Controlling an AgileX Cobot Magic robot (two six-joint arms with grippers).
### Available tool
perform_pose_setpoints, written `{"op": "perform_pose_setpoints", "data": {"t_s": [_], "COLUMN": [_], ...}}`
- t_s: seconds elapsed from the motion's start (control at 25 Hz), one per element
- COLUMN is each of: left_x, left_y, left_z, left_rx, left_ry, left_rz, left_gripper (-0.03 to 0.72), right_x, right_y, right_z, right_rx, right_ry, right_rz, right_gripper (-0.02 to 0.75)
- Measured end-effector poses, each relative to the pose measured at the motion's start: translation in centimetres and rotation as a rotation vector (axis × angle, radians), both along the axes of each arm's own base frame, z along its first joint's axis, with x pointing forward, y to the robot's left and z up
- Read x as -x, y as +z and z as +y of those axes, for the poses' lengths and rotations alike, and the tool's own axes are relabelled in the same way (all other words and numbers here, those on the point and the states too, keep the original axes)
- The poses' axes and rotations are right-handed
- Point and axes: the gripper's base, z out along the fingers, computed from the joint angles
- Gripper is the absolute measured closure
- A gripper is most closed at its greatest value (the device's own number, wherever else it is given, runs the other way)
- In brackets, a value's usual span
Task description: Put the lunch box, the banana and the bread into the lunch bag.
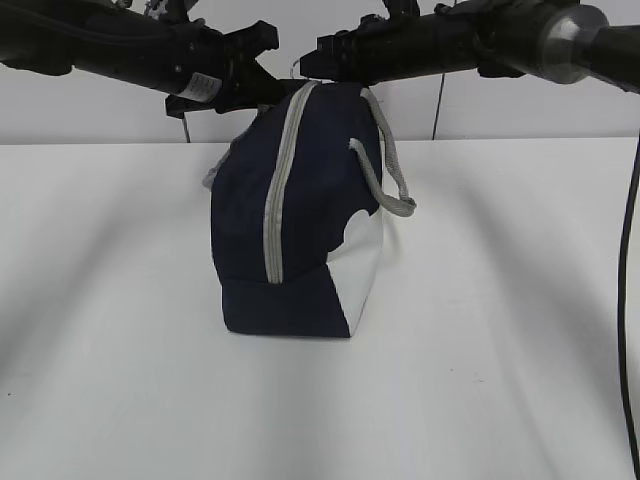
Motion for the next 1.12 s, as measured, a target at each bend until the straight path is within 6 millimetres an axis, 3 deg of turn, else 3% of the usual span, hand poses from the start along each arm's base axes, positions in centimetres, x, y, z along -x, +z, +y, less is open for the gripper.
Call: {"op": "perform_pose_setpoints", "data": {"t_s": [0.4,1.12], "left_x": [0.9,1.8], "left_y": [1.4,1.6], "left_z": [0.5,0.2], "left_rx": [-0.104,-0.156], "left_ry": [-0.116,-0.274], "left_rz": [-0.094,-0.171], "left_gripper": [0.666,0.667], "right_x": [-0.2,-0.1], "right_y": [1.8,1.8], "right_z": [-1.6,-1.6], "right_rx": [-0.024,-0.028], "right_ry": [-0.039,-0.022], "right_rz": [-0.020,-0.008], "right_gripper": [0.754,0.754]}}
